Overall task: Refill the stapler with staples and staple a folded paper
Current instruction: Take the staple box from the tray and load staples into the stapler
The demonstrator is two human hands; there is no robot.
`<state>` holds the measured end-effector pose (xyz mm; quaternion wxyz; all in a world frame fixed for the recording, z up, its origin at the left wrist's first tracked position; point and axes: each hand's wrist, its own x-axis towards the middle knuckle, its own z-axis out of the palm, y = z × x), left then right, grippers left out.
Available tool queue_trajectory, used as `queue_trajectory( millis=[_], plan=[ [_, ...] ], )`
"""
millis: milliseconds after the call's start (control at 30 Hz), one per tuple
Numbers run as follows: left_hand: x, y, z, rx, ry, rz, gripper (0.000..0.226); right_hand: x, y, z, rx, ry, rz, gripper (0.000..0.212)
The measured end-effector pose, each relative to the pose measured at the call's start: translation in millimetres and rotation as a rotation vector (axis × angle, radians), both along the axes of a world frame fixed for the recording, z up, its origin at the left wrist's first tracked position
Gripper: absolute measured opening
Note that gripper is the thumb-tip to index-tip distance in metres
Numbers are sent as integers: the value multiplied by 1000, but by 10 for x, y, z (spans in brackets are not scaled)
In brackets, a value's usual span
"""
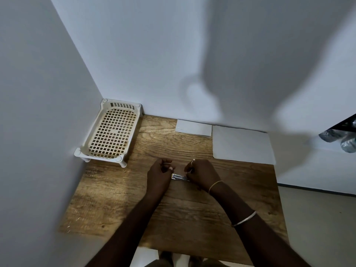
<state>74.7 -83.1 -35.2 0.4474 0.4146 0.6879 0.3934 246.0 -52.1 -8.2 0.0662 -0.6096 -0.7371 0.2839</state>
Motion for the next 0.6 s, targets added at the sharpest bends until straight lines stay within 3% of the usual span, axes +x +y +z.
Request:
queue_trajectory(
  millis=[300, 600],
  plan=[
    [-71, -171, -11, 41, 128, -5, 28, -219, -51, -89, -25, -139, 0, 17],
    [-139, -243, -14, 53, 134, -5, 36, -332, -15, -153, -61, -186, -21, 16]
  ],
)
